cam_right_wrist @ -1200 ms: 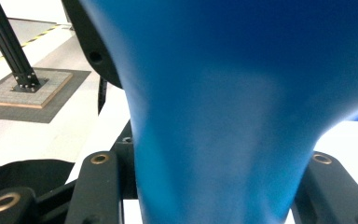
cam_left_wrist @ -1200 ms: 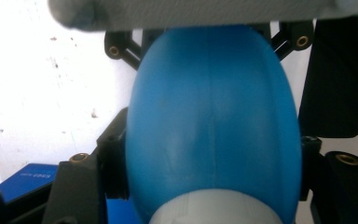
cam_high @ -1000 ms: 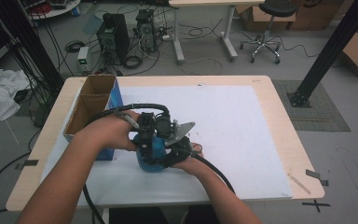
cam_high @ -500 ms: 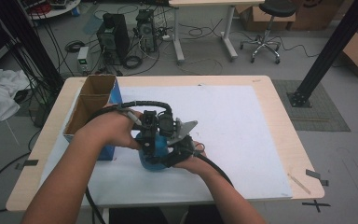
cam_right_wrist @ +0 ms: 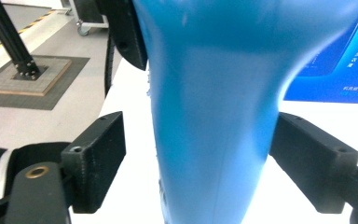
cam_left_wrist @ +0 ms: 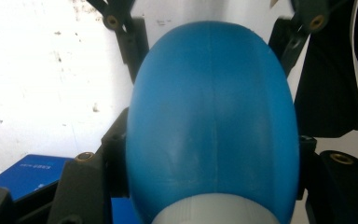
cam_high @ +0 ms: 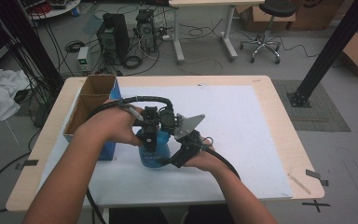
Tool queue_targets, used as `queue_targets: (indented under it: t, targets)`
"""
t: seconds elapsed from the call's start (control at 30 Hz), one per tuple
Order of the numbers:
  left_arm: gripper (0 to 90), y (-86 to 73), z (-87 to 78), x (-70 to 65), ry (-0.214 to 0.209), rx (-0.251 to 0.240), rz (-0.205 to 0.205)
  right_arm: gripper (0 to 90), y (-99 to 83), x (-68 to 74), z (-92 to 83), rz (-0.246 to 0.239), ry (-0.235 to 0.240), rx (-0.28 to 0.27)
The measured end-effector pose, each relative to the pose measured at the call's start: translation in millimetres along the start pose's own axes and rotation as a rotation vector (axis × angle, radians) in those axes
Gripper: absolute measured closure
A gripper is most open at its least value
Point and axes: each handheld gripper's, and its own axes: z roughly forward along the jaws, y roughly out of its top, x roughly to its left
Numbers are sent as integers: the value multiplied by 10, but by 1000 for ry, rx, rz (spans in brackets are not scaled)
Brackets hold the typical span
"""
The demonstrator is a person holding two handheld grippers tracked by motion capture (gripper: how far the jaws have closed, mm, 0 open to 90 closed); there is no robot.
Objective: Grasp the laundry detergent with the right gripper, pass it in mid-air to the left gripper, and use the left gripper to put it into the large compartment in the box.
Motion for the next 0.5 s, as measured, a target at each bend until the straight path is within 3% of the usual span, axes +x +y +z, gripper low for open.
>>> queue_targets:
  t: [0.3,0.5]
  targets:
    - [390,-22,-101,16,-6,-3,-34,71,17,-61,-148,-12,-3,109]
    - [389,-54,-199,68,-18,4,-80,0,65,-92,-259,-10,5,198]
